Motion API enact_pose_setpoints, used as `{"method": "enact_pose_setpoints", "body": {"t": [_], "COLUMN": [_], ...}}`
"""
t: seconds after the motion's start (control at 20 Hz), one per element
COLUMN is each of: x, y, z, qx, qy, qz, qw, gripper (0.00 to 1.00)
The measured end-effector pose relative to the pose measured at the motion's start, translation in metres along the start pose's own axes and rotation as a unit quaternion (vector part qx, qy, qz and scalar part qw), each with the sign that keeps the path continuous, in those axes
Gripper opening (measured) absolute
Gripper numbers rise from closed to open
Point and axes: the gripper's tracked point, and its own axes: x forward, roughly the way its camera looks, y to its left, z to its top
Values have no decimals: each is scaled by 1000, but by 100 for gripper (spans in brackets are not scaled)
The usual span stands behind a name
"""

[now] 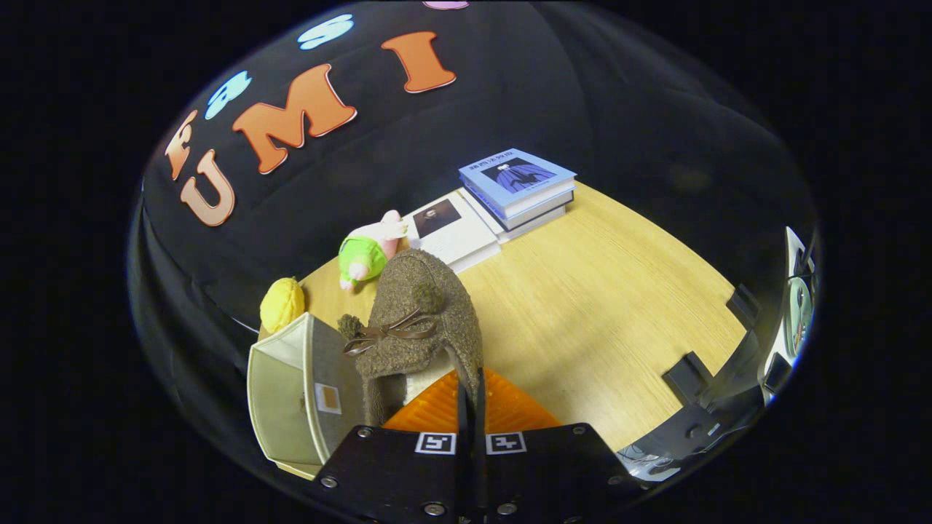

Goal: Open the storage box then place both shoes into the box .Put the left shoe in first, then the right shoe, with the right side of both shoes facing outward in a uniform manner.

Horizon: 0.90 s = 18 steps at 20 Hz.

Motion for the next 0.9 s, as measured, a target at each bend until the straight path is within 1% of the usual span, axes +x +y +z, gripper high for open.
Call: {"method": "enact_pose_setpoints", "body": {"t": [0.15, 0.5, 0.55, 0.8, 0.9], "x": [-14, -33, -31, -23, -20], "y": [38, 108, 106, 133, 141], "z": [-1, -15, -15, -40, -40], "qx": [0, -20, -24, -44, -45], "qy": [-3, -4, -2, 21, 21], "qz": [26, 63, 66, 76, 80], "qw": [1000, 998, 998, 996, 996], "gripper": [1, 1, 1, 1, 1]}}
